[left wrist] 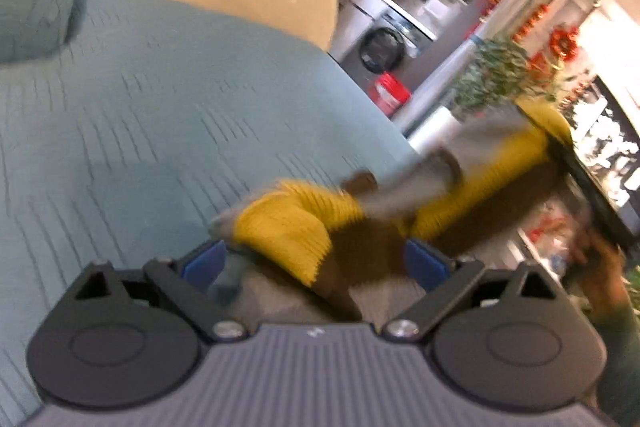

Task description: Fold clothes

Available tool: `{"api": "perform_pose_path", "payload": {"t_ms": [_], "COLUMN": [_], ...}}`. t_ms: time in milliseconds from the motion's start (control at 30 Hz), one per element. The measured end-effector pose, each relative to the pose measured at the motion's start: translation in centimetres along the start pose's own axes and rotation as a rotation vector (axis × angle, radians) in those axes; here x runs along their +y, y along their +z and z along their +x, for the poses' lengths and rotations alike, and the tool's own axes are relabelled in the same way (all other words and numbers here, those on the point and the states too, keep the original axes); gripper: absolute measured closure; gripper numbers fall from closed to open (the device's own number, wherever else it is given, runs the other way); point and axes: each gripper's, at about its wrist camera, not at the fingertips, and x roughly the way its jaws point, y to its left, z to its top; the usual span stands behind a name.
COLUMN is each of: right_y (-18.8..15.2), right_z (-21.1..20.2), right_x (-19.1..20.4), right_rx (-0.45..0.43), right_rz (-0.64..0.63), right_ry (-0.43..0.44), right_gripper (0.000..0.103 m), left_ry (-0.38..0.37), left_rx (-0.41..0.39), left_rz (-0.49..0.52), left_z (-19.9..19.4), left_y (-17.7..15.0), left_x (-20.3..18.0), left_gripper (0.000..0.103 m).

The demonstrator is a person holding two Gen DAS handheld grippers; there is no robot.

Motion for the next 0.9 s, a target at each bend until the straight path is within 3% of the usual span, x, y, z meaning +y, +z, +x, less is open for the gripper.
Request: {"api": "perform_pose_path", "payload": {"t_ms": [100,200,267,333,400,433,467,500,533,600,633,700,833,900], "right_y": [-1.3,-3.1,-4.8,-6.2,-7.9,-8.4,-8.8,-9.0,-9.0,-8.1,-7.7,-5.5,0.1,3.1], "right_z": [-1.9,-4.5,-4.8,-5.2,-5.1,-5.2,-5.3,-5.3,-5.4,-5.6,-5.8,-6.9,-9.3,-10.8], "right_x": [-0.4,-1.2,-1.3,-1.8,-2.2,-2.2,-2.3,-2.0,-1.7,-1.4,-1.2,-0.5,1.4,2.6], "right_rx": [-0.016,-0.057,-0.018,0.022,0.055,0.065,0.075,0.076,0.071,0.048,0.038,-0.020,-0.160,-0.242], "right_rz": [0.021,0.082,0.108,0.127,0.155,0.163,0.171,0.171,0.170,0.166,0.158,0.138,0.103,0.080], "right_ry": [-0.035,-0.067,-0.110,-0.141,-0.153,-0.154,-0.154,-0.155,-0.159,-0.168,-0.179,-0.216,-0.272,-0.294], "right_gripper": [0.089,0.089,0.089,0.089,0.089,0.089,0.089,0.089,0.089,0.089,0.089,0.089,0.089,0.089], "left_ry": [0.107,0.072,0.006,0.029,0.095,0.106,0.086,0.064,0.046,0.078,0.110,0.113,0.094,0.087], "left_rx": [0.051,0.142,0.292,0.356,0.355,0.342,0.332,0.326,0.329,0.270,0.176,0.080,-0.240,-0.348], "left_rz": [0.061,0.062,0.082,0.163,0.249,0.255,0.233,0.212,0.209,0.258,0.294,0.295,0.349,0.385], "left_z": [2.6,5.6,8.1,9.8,11.1,11.5,11.7,12.0,12.2,11.5,9.8,6.8,-3.5,-8.3], "left_y": [2.2,3.5,3.7,3.1,2.1,1.9,1.7,1.6,1.4,1.2,1.2,1.9,4.0,4.4], "left_x": [0.2,0.3,-0.1,-1.2,-2.1,-2.2,-1.9,-1.8,-2.1,-3.1,-3.9,-4.6,-7.8,-9.5], "left_gripper": [0.006,0.006,0.007,0.008,0.027,0.049,0.079,0.091,0.090,0.093,0.094,0.094,0.094,0.094]}}
